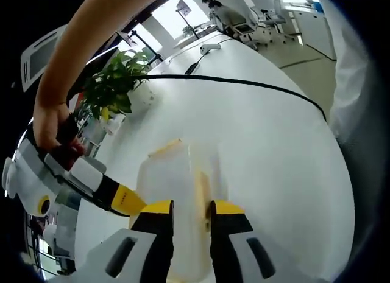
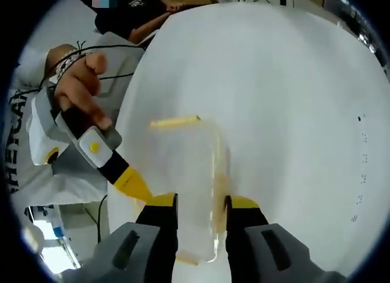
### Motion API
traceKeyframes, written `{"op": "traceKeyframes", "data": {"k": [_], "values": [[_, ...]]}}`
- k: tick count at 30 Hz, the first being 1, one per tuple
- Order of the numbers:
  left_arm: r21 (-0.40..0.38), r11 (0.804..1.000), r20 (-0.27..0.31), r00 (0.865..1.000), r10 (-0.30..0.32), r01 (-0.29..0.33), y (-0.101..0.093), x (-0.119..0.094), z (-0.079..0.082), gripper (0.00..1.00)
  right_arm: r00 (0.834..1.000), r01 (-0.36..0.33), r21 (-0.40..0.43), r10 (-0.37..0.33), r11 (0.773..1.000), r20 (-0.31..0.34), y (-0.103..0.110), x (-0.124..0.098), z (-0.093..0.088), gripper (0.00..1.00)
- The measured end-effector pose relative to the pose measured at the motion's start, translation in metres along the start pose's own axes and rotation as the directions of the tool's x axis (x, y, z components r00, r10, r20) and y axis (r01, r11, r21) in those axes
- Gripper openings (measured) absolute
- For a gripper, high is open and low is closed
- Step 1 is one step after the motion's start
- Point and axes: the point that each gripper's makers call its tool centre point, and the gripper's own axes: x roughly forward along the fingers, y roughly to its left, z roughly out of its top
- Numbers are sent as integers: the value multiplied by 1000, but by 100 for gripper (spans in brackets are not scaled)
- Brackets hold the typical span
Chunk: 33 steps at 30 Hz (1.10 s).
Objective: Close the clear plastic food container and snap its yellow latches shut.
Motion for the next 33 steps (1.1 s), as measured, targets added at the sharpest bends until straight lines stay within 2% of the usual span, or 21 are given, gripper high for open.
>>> {"op": "traceKeyframes", "data": {"k": [5, 7, 8, 11, 13, 15, 16, 17, 18, 19, 20, 21, 23, 25, 26, 28, 30, 31, 33], "values": [[8, 1000, 6, 1000, -5, 5, 2, 0, 0, 17, 999, 34, -5, -34, 999, 36, 0, -4, 4, 27], [-28, 1000, 9, 1000, -11, 11, 4, 0, 2, 18, 998, 48, 4, -48, 999, 51, -3, -5, 5, 27], [-71, 997, 11, 1000, -26, 26, 3, 0, 2, 18, 997, 53, 3, -53, 999, 57, -3, -6, 6, 27], [-58, 998, 19, 999, -36, 37, 4, 0, 1, 21, 993, 90, 14, -91, 996, 72, -1, -8, 6, 28], [32, 997, 10, 997, -72, 72, -4, 1, -2, 32, 988, 128, 6, -128, 992, 89, -4, -11, 7, 27], [33, 996, 0, 996, -88, 88, -10, 1, -4, 43, 974, 197, -2, -196, 980, 113, -12, -16, 6, 25], [15, 995, -2, 995, -101, 101, -12, 0, -5, 48, 970, 211, 4, -210, 977, 119, -13, -18, 4, 29], [-59, 989, 19, 991, -132, 133, -17, -3, -2, 51, 971, 206, 8, -205, 979, 124, -11, -20, 1, 41], [-96, 986, 21, 991, -134, 135, -15, -5, -2, 53, 967, 218, 6, -217, 976, 131, -10, -22, -4, 54], [-123, 985, 26, 993, -117, 119, -8, -8, -2, 55, 962, 235, -7, -231, 972, 143, -10, -24, -7, 67], [-103, 987, 24, 992, -120, 122, -6, -10, -3, 55, 954, 259, -6, -255, 966, 155, -11, -26, -13, 80], [-115, 984, 25, 991, -131, 133, -3, -14, -6, 56, 953, 264, -6, -260, 965, 154, -9, -27, -19, 83], [-194, 972, 46, 991, -126, 132, 7, -21, -9, 63, 953, 266, -15, -260, 964, 155, -4, -28, -31, 79], [-282, 949, 51, 990, -134, 143, 20, -26, -15, 74, 954, 261, -26, -254, 965, 162, 5, -25, -41, 80], [-296, 948, 47, 993, -111, 120, 29, -27, -18, 84, 953, 259, -26, -251, 965, 167, 7, -23, -43, 84], [-308, 946, 12, 994, -104, 103, 43, -28, -30, 94, 951, 264, -28, -255, 964, 172, 13, -17, -51, 88], [-301, 949, -18, 994, -109, 98, 51, -28, -38, 93, 950, 282, -50, -271, 958, 156, 14, -12, -57, 87], [-297, 949, -56, 990, -130, 108, 53, -27, -46, 94, 954, 277, -53, -269, 959, 130, 18, -8, -64, 87], [-282, 946, -88, 978, -191, 159, 49, -24, -54, 95, 956, 276, -57, -268, 959, 122, 22, -3, -67, 87]]}}
